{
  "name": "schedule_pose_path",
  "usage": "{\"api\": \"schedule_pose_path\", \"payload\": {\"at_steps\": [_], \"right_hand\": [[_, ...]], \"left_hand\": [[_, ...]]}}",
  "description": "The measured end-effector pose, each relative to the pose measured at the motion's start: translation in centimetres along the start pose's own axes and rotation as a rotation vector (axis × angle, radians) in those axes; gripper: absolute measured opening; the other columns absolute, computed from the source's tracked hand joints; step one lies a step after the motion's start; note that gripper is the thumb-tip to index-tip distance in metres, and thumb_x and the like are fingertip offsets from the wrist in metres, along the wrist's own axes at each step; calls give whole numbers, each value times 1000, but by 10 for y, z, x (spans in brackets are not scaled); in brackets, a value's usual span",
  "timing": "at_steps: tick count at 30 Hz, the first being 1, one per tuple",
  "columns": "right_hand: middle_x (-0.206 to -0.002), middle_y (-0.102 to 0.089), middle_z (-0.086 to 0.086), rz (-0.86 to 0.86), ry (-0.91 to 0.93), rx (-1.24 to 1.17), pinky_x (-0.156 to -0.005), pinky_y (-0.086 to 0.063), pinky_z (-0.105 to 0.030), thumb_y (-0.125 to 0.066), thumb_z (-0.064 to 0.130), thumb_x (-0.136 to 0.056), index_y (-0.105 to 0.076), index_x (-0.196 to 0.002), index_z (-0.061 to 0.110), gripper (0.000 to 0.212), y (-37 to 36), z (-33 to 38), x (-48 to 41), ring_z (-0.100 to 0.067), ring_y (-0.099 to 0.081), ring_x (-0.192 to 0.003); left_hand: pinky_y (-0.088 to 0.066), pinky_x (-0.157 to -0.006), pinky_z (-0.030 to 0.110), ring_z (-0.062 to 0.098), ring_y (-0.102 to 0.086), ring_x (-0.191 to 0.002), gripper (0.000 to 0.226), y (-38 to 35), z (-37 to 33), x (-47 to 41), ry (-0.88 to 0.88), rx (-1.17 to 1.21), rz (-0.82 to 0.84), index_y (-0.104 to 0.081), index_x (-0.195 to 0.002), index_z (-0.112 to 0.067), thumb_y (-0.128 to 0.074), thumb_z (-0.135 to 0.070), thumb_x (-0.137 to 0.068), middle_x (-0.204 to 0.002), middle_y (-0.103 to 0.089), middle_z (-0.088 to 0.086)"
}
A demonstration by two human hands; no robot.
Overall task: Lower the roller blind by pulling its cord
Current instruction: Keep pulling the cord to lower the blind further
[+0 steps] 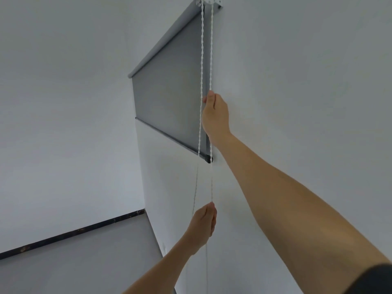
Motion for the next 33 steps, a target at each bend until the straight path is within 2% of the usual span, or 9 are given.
{"api": "schedule_pose_path", "payload": {"at_steps": [3, 5, 7, 10, 16, 19, 24, 29, 33], "right_hand": [[-73, -50, 10, 28, 8, 55, -68, -38, -25, -27, 32, -110, -51, -81, 23, 38, 1, -22, 18, -7, -47, -66], [-72, -49, 10, 35, -15, 69, -65, -37, -24, -26, 34, -110, -49, -79, 26, 39, 3, -36, 33, -8, -45, -64], [-72, -49, 10, 47, -19, 83, -66, -37, -24, -26, 33, -111, -47, -79, 27, 38, 6, -49, 48, -6, -45, -63], [-72, -51, 10, 51, -7, 127, -62, -37, -14, -28, 32, -110, -47, -80, 26, 37, 12, -61, 69, 2, -50, -62], [-86, -65, 7, 111, -68, 105, -66, -51, -17, -29, 34, -111, -58, -95, 19, 36, 23, -89, 109, 0, -63, -75], [-72, -54, 9, 110, -42, 125, -57, -43, -15, -28, 30, -111, -51, -86, 24, 35, 25, -100, 126, 3, -51, -59], [-58, -41, 6, 187, -108, 188, -51, -34, -30, -28, 33, -110, -45, -81, 22, 36, 24, -130, 159, -6, -35, -47], [-53, -44, 12, 287, -123, 258, -49, -29, -23, -30, 35, -109, -43, -79, 27, 34, 28, -155, 189, -6, -35, -44], [-59, -45, 7, 415, -167, 327, -50, -31, -19, -32, 36, -109, -44, -80, 25, 33, 35, -169, 207, -5, -40, -45]], "left_hand": [[-40, -56, 26, 14, -45, -54, 52, 4, -7, -5, 22, 61, 94, -56, -79, -12, -28, -45, -108, -66, -51, 2], [-52, -75, 35, 21, -61, -71, 59, 9, -16, -11, 27, 134, 92, -63, -95, -5, -25, -48, -108, -79, -64, 9], [-53, -90, 42, 26, -67, -88, 64, 14, -30, -20, 30, 198, 64, -65, -105, -3, -23, -52, -106, -90, -70, 11], [-52, -98, 45, 28, -69, -98, 72, 26, -60, -36, -6, 225, 7, -66, -114, -4, -20, -58, -104, -101, -73, 13], [-56, -79, 31, 19, -74, -96, 62, 44, -133, -66, -106, 300, -108, -73, -105, -16, -26, -55, -105, -106, -78, 10], [-58, -72, 29, 18, -75, -85, 52, 47, -169, -80, -156, 330, -119, -68, -105, -12, -33, -50, -106, -95, -77, 8], [-59, -67, 27, 13, -72, -70, 37, 46, -225, -91, -252, 325, -120, -63, -107, -13, -40, -42, -107, -87, -72, 4], [-46, -53, 21, 7, -53, -54, 39, 41, -256, -94, -293, 301, -157, -62, -112, -12, -38, -43, -107, -76, -61, -2], [-27, -40, 19, 4, -29, -40, 38, 39, -252, -91, -335, 257, -200, -52, -84, -18, -32, -38, -110, -53, -39, -12]]}}
Point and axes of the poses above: each hand's wrist, its own x-axis away from the middle knuckle, its own y-axis out of the back of the hand, z = x × y, the point moved 3 cm from there along -x, towards the middle knuckle
